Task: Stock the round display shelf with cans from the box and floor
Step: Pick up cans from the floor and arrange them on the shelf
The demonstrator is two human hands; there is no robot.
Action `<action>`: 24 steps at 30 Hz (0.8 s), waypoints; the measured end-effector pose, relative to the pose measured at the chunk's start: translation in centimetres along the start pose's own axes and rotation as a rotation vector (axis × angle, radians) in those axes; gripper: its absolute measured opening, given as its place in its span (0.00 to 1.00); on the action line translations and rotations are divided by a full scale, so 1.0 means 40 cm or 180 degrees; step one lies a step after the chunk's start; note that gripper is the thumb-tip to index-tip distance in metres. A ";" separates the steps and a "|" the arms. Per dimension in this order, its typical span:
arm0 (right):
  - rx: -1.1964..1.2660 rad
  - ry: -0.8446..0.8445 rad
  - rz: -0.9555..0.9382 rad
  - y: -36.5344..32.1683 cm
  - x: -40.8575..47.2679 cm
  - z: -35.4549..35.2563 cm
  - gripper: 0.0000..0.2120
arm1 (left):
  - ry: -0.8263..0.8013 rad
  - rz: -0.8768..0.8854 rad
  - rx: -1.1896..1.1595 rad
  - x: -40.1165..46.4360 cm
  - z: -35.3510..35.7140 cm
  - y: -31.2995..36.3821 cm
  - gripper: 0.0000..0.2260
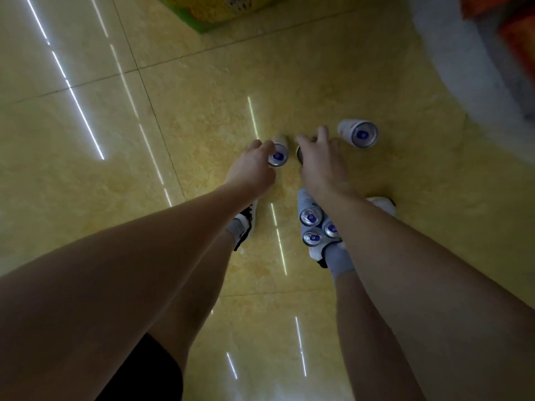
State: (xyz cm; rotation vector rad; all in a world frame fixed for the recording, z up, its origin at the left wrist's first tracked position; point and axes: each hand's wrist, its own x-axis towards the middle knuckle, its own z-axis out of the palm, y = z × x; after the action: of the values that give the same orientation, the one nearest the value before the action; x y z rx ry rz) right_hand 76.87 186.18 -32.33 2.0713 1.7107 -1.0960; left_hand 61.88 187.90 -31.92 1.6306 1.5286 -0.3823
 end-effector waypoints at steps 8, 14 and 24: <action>-0.0036 -0.0114 -0.0330 -0.041 -0.279 -0.323 0.26 | -0.0149 0.0166 0.0274 -0.201 -0.251 0.145 0.17; -0.0174 0.0349 -0.0319 -0.163 -0.518 -0.741 0.21 | -0.0385 0.0610 0.0583 -0.408 -0.602 0.333 0.18; 0.0540 0.1090 -0.0239 -0.289 -0.923 -1.346 0.22 | -0.0108 0.1858 0.1188 -0.718 -1.142 0.769 0.17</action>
State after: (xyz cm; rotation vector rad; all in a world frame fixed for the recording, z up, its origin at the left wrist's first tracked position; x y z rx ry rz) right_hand 86.09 194.95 32.73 2.4354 1.9209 -0.9814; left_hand 69.87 205.70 27.05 2.2526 0.9221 -0.3790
